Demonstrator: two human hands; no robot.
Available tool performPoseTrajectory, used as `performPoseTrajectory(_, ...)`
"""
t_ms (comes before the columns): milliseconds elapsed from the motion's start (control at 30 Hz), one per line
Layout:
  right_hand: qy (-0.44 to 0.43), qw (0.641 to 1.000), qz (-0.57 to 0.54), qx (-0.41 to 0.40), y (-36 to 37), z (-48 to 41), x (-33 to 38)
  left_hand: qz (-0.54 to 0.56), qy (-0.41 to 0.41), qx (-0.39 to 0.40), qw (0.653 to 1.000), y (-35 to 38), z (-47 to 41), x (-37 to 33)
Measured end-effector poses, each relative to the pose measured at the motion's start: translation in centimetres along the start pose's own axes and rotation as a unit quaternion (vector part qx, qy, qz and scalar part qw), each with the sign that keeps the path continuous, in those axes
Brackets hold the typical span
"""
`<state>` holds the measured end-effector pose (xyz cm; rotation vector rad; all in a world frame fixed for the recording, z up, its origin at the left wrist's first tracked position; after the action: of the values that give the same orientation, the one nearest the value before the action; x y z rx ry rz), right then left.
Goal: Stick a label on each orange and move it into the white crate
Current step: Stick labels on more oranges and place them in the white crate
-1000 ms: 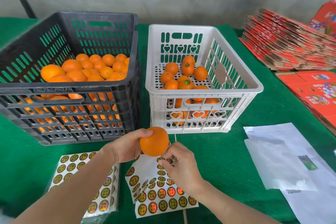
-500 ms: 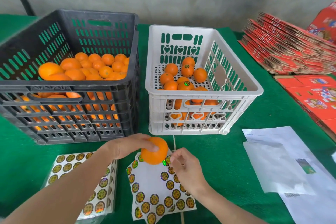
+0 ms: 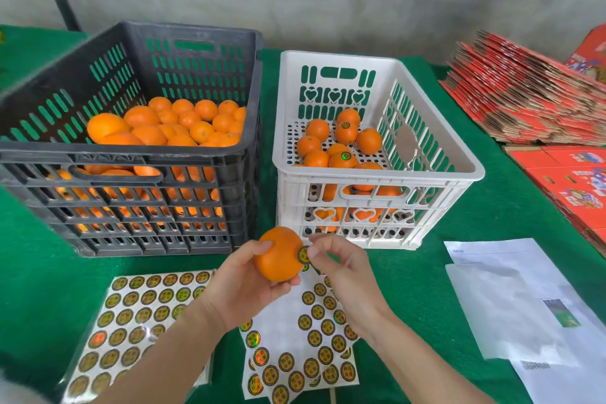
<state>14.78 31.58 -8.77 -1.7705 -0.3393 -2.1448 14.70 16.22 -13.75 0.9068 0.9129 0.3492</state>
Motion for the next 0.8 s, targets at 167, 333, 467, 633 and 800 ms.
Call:
performPoseTrajectory(167,-0.014,0.993,0.113,0.022,0.6,-0.6,0.7,-0.019,0.027,-0.01,0.999,1.2,0.4,0.1)
performPoseTrajectory(333,-0.039,0.98,0.194,0.035,0.9,-0.5,1.3,0.024,0.052,0.008,0.998,1.5,0.8,0.0)
performPoseTrajectory(467,-0.07,0.968,0.237,0.039,1.0,-0.3,1.9,0.035,0.067,0.028,0.997,1.7,0.9,-0.2)
performPoseTrajectory(633,-0.15,0.95,0.274,-0.013,1.6,0.5,2.0,0.047,0.087,0.097,0.99,3.3,1.0,-0.3)
performPoseTrajectory(800,-0.13,0.975,0.18,-0.027,1.2,0.7,2.7,0.049,0.107,0.081,0.99,3.8,1.6,-0.9)
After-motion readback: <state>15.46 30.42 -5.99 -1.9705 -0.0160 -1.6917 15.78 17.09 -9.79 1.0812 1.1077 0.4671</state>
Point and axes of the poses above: each hand's wrist, its own z-axis away from the middle knuckle, its own y-axis out of the palm, x = y × z, the point moved 2 cm from there along -z, towards the middle knuckle, and after that the axes turned 14 degrees about x, right-handed, at the moved point
